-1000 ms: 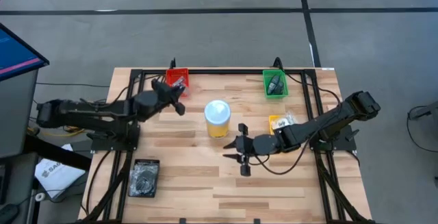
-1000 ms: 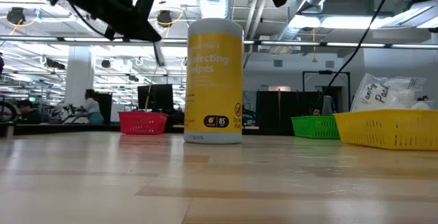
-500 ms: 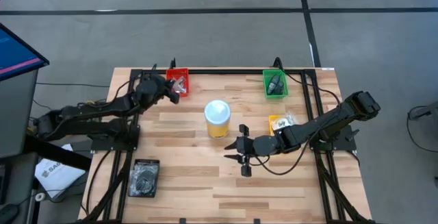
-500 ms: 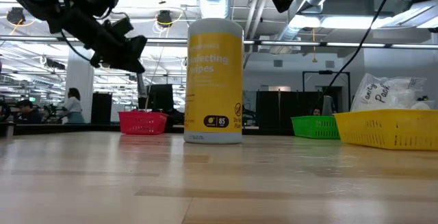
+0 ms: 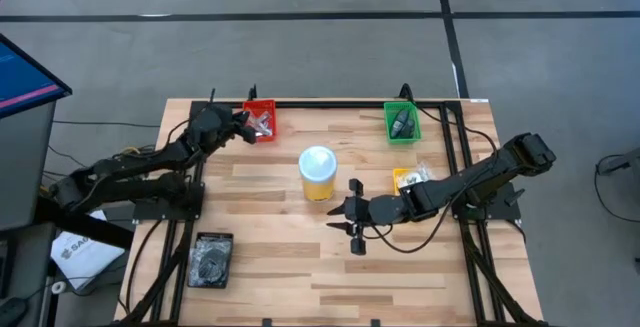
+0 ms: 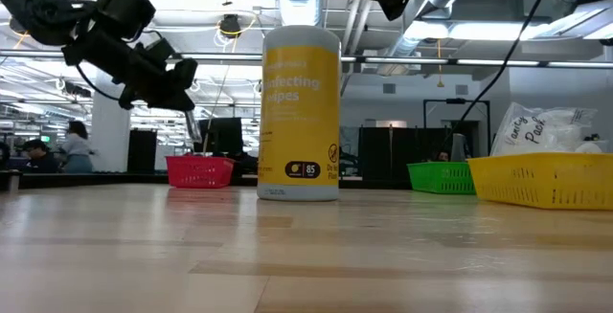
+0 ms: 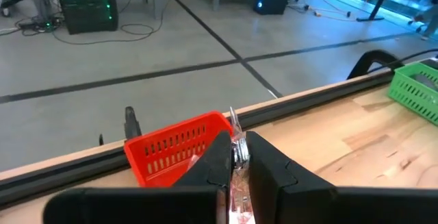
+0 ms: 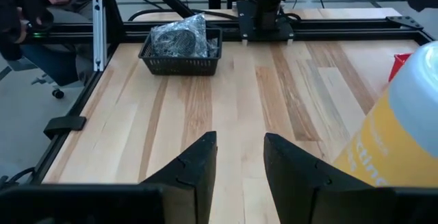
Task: Pick & Place Travel size toiletries
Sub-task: Put the silver nail cutter into the red bin
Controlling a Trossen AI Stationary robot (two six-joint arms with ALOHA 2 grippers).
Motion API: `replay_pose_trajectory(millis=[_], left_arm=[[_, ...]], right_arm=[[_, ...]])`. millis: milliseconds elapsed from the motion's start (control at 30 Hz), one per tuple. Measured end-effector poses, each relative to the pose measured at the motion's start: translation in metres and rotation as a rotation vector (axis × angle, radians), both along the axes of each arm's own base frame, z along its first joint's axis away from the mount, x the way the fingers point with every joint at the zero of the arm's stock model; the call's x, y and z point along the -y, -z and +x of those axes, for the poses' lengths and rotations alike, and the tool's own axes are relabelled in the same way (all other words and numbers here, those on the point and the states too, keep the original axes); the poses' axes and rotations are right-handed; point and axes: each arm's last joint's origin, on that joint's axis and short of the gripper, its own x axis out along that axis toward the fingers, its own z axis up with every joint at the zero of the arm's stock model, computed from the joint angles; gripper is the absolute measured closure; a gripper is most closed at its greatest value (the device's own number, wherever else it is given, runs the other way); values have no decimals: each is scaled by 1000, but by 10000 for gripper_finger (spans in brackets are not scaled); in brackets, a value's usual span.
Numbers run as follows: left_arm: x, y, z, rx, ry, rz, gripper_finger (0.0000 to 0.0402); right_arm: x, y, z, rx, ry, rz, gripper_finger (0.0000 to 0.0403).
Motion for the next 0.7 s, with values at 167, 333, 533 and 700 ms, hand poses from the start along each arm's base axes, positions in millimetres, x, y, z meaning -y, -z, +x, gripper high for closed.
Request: replay_pose_trajectory(millis=[167, 333, 533, 700], left_arm=[[-3, 2, 0, 22, -14, -12, 387], [-11, 15, 7, -2, -25, -44, 387], [-22, 32, 15, -13, -47, -67, 387], [-28, 37, 18, 10, -17, -74, 382]], right_arm=[[1, -1, 1, 9, 3, 3, 290], [4, -1, 2, 13, 13, 4, 290], [3, -1, 1, 13, 10, 4, 290], [1, -1, 1, 13, 5, 4, 290]])
